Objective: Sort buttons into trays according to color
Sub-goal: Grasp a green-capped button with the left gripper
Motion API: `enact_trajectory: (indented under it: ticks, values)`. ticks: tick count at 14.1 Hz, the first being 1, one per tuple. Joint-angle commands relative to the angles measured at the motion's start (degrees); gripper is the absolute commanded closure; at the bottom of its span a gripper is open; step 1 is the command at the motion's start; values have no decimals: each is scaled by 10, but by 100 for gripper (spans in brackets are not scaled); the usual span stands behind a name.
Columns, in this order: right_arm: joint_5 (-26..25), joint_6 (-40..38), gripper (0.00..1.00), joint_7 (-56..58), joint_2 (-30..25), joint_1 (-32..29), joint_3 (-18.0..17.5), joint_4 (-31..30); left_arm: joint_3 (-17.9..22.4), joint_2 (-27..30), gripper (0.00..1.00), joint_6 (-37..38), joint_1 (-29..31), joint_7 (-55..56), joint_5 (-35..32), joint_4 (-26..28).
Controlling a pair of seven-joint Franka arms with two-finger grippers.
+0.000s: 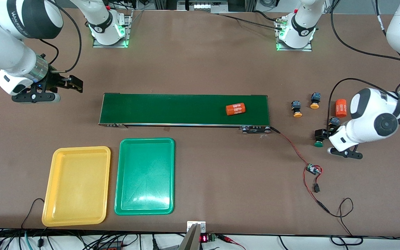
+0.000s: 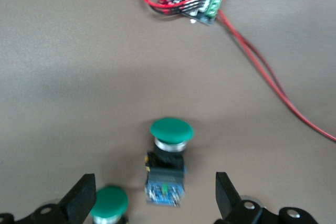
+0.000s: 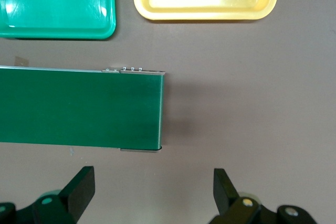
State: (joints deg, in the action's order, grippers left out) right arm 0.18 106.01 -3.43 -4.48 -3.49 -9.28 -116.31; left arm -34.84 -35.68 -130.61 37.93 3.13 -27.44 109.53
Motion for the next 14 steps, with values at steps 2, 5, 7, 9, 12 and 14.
enact_trajectory:
  ticks: [2, 5, 7, 9, 12, 14]
  values:
    - [8, 44, 0, -2, -45, 1, -1, -67, -5, 15, 3, -61, 21, 24, -25, 58]
    - [7, 44, 0, -3, -47, 2, -2, -71, -2, 5, 35, -56, 21, 24, -25, 58]
    - [8, 40, 0, -3, -47, 2, -2, -70, -1, -3, 49, -55, 28, 21, -25, 60]
    - [8, 39, 0, -3, -47, 2, -2, -70, -6, 8, 64, -50, 27, 18, -26, 65]
    - [8, 39, 0, -3, -46, 2, -2, -69, -49, 42, 74, 28, 21, 24, -25, 47]
    - [8, 38, 0, -3, -45, 2, -2, -69, -100, 62, 74, 118, 21, 52, -24, 18]
